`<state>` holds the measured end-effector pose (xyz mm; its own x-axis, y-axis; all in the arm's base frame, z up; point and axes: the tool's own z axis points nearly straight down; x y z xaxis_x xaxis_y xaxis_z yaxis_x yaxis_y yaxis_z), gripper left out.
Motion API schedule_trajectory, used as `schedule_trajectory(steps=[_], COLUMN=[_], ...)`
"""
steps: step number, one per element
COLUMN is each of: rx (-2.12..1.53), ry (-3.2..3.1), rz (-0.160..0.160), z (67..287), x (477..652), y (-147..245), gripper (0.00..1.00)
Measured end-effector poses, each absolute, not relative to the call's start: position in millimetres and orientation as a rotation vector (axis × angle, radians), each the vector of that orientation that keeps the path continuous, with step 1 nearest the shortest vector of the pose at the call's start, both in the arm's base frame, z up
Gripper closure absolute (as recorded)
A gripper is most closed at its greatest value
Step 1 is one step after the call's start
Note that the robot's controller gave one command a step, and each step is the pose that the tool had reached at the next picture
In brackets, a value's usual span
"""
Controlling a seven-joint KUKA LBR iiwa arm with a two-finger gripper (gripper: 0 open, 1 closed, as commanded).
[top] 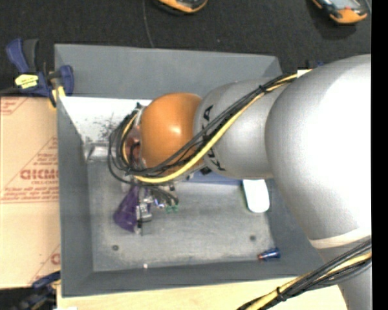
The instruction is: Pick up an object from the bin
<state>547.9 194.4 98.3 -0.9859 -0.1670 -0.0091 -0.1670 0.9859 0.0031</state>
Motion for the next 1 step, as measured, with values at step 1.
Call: schedule_trajectory(steps=[1], rx=[-0.438], ry=[3.098], rz=[0.006], z=[94.9], x=[551.5], y=[168.3], gripper=[0.0])
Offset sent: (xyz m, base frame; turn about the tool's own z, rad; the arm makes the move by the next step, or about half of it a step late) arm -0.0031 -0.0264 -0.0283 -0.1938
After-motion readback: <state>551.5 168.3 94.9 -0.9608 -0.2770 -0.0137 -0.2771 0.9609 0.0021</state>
